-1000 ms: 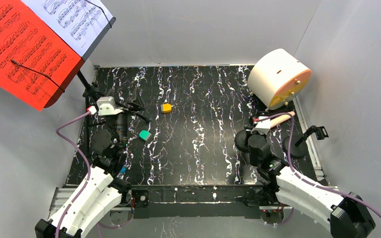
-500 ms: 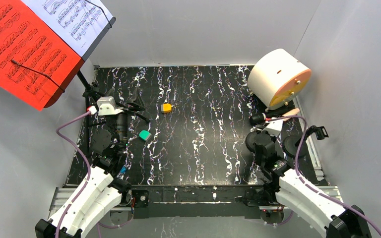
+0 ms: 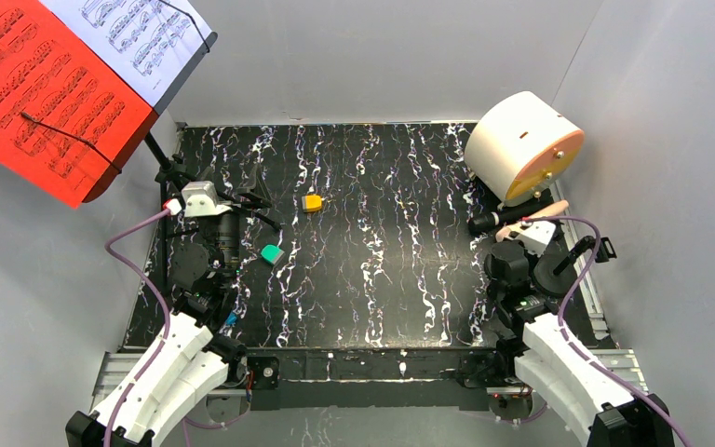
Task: Pack up the instrument practice props
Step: Move the microphone stand to the center of the board, then adjust the music stand at the center of the board.
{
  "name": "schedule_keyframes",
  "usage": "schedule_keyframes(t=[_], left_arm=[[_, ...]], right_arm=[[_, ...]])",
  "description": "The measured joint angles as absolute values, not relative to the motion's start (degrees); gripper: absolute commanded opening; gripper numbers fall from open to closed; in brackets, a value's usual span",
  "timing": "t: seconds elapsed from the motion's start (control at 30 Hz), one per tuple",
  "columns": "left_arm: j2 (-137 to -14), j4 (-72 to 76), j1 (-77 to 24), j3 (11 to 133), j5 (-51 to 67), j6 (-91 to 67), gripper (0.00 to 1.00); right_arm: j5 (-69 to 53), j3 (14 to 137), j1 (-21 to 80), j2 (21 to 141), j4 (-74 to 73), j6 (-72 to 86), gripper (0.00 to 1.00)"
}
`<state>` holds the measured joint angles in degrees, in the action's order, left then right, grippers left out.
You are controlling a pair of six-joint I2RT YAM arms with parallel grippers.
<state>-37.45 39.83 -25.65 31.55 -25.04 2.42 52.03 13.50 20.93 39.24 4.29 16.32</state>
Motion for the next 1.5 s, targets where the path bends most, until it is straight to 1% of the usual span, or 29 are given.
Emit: schedule_keyframes(t=[0.1,0.2,0.23,0.33,0.5,0.73,0.77,0.83,0.93,1.07,1.23,1.37,1.43,1.5], left_arm=[[-37.5,39.8,-25.6,31.6,-25.0,2.4,0.98],[-37.5,39.8,-25.6,31.6,-25.0,2.5,0.98],[-37.5,39.8,-25.6,31.6,-25.0,2.5,0.99],[-37.5,39.8,-25.6,31.6,-25.0,2.5,0.98],[-37.7,39.9,-25.6,31.6,-25.0,2.5,0.98],[-39.4,39.8,-25.6,31.6,-25.1,2.2,0.98],[-39.5,39.5,-25.6,31.6,-25.3,1.9,0.98],[-40.6,38.2,-25.6,31.6,-25.7,0.8,0.98],[-42.0,34.1,-25.6,32.3,-26.1,-1.5,0.98],[-45.1,24.8,-25.6,36.4,-26.8,-5.0,0.98],[-48.8,15.0,-25.6,40.4,-30.0,-8.4,0.98],[-50.5,7.8,-25.6,41.4,-35.9,-11.1,0.96],[-51.8,5.5,-25.5,42.4,-39.7,-12.1,0.94],[-53.3,4.7,-25.1,43.1,-42.5,-12.9,0.88]], right_arm=[[52.0,13.5,19.9,39.4,4.4,16.5,0.41],[52.1,14.0,19.8,39.5,3.6,17.4,0.62],[52.2,14.2,19.7,39.4,3.0,17.7,0.67],[52.2,15.6,19.4,39.0,-0.1,18.7,0.77],[49.2,20.4,19.3,37.2,-7.9,21.2,0.89],[40.6,31.3,19.2,31.8,-19.4,26.0,0.96],[38.8,32.7,19.2,30.3,-20.8,26.5,0.98],[36.2,34.2,19.2,27.8,-23.0,26.9,0.99],[32.0,36.5,19.2,23.9,-25.7,26.6,0.99],[26.3,39.7,19.2,20.8,-27.1,23.7,0.99],[19.5,40.6,19.2,19.0,-27.1,18.0,0.99],[14.7,40.4,19.2,16.8,-26.7,13.0,0.99],[12.7,39.4,19.2,14.6,-25.6,10.8,0.99],[11.2,37.7,19.2,11.8,-24.8,8.8,0.99]])
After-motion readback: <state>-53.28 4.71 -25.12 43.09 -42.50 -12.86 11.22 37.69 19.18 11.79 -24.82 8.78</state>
